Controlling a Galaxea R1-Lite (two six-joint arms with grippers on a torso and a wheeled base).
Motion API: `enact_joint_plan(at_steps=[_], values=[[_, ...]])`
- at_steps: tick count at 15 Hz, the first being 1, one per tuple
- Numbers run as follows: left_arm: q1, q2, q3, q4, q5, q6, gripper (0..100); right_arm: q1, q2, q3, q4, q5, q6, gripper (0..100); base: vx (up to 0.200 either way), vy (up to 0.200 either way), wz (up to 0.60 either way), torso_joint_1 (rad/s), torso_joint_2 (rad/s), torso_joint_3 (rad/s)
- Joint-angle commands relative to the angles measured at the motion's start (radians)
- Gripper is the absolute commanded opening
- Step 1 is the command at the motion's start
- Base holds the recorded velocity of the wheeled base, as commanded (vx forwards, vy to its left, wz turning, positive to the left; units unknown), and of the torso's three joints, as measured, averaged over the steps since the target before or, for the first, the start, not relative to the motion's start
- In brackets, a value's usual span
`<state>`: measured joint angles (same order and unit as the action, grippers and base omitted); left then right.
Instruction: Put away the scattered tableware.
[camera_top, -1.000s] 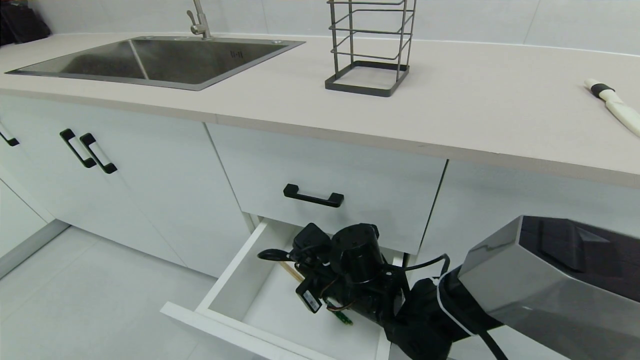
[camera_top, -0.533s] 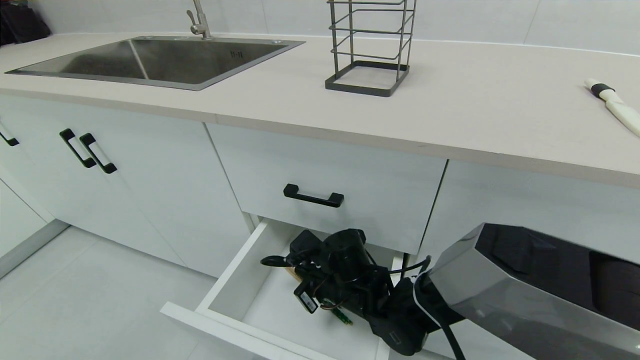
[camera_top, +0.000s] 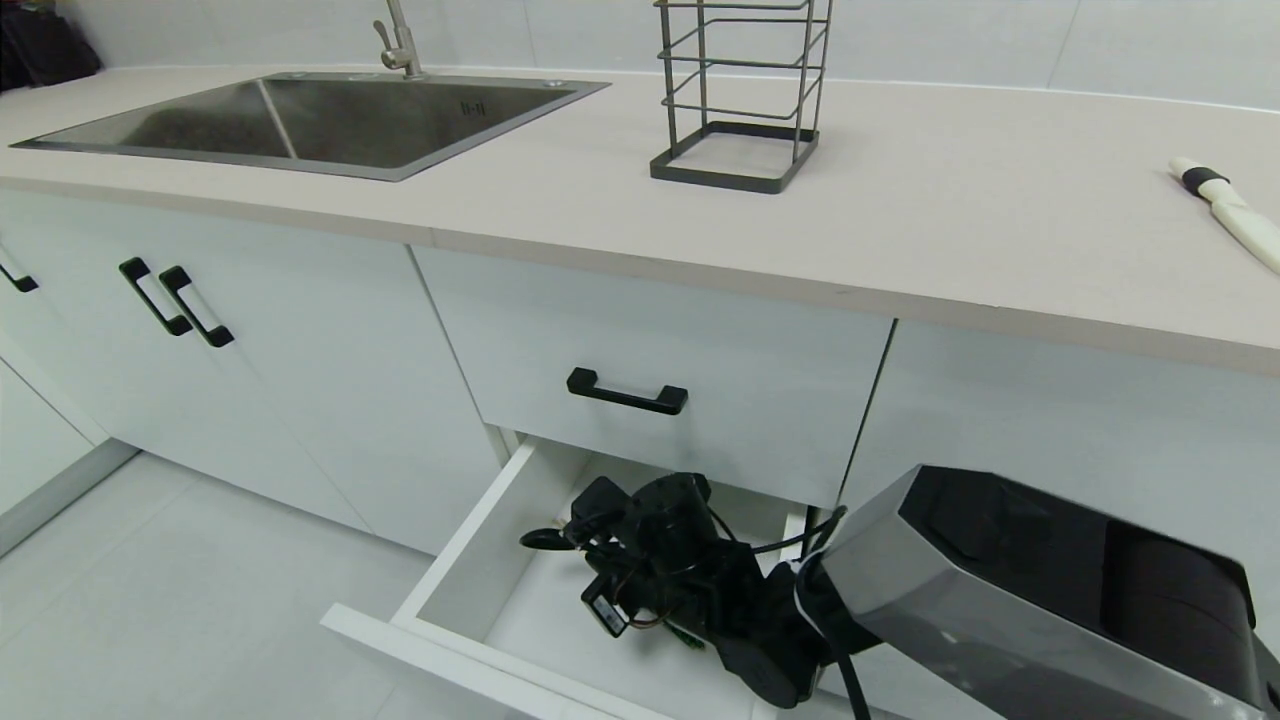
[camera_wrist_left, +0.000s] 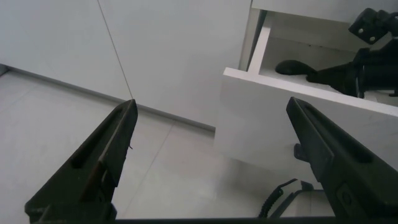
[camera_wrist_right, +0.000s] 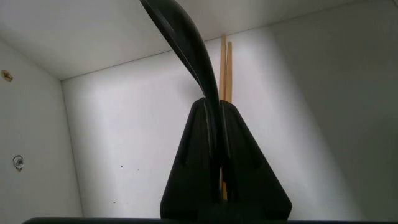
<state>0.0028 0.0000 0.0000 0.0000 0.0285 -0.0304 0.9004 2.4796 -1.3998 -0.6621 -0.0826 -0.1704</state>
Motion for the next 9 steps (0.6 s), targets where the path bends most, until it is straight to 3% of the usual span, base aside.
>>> enact_joint_plan(at_steps=[1,9], values=[[0.0,0.0,0.0,0.0,0.001,0.0,100,0.0,0.024,-0.004,-0.001,0.001,0.0,0,0.0,0.0,0.0,0.0,0.0,0.0],[0.0,0.0,0.0,0.0,0.001,0.0,100,0.006,0.045,-0.004,-0.001,0.001,-0.003,0,0.0,0.0,0.0,0.0,0.0,0.0]])
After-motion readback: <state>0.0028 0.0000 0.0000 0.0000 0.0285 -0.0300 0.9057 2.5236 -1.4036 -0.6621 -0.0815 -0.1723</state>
